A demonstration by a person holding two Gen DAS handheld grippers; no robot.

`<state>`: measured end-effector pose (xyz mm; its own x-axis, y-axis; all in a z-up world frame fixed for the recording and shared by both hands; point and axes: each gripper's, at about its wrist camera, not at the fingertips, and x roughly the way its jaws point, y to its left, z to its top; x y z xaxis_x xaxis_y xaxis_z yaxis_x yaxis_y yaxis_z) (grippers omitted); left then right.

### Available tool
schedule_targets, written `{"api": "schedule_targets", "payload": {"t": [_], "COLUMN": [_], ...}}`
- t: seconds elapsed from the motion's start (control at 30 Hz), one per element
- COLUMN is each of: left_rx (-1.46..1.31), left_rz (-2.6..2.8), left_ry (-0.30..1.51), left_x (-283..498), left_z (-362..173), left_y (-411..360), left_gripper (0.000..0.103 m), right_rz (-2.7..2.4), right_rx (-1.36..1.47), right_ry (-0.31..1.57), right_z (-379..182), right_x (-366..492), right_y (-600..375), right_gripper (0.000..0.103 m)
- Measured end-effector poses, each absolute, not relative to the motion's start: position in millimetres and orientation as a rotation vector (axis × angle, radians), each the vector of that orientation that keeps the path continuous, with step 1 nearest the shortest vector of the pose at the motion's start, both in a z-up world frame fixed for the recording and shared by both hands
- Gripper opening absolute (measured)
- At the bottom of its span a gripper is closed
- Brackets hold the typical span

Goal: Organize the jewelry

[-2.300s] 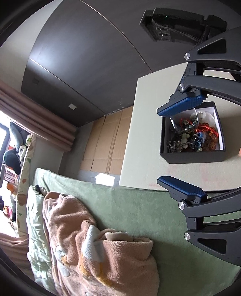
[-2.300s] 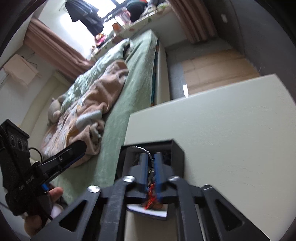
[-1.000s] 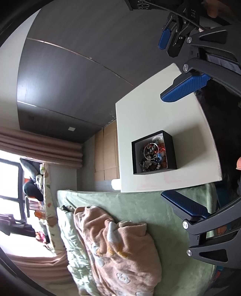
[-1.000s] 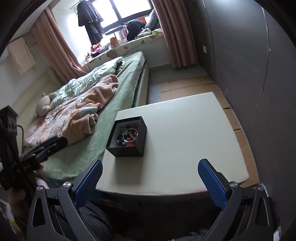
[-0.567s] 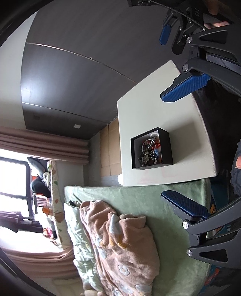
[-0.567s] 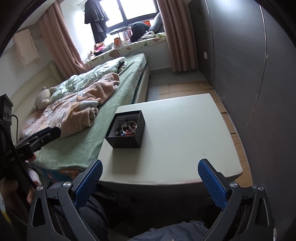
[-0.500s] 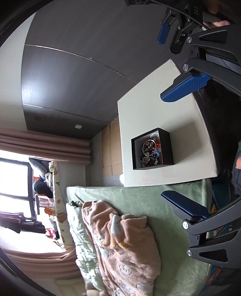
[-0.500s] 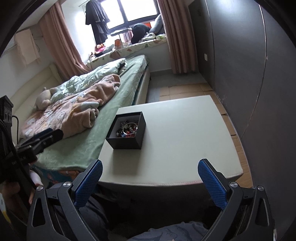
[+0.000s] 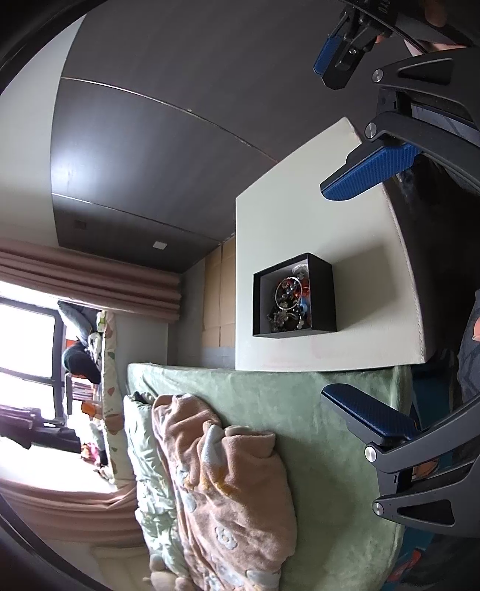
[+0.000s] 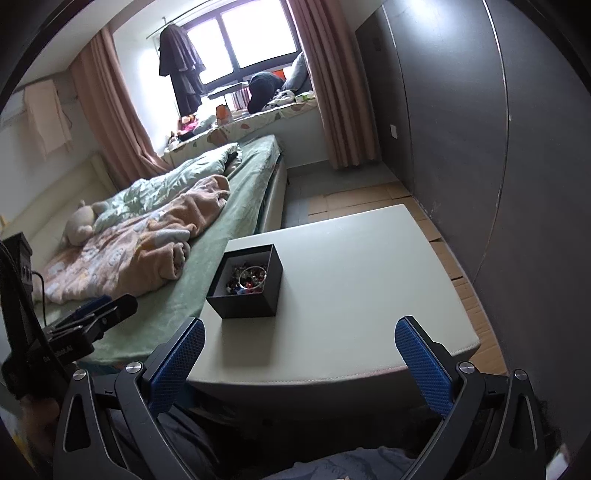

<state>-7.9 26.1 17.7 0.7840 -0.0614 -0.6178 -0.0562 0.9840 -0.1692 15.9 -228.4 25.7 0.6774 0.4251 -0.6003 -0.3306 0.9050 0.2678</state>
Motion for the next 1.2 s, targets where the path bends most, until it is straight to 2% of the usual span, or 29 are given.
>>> {"api": "schedule_targets", "payload": {"t": [0.37, 1.2], "left_rx": [-0.146, -0.142], "left_rz": [0.019, 0.032], "left_ry": [0.663, 0.585], "left_x": [-11, -22], "left_z": [17, 25], "left_y": [18, 16], "left_gripper": [0.101, 0.101], "right_rz": [0.377, 0.357], "right_rx": [0.055, 0.098], "right_ry": [0.706, 0.722], "right_z": [28, 27], "right_x": [12, 13], "right_y": [-212, -224], "right_gripper": [0.103, 0.103]}}
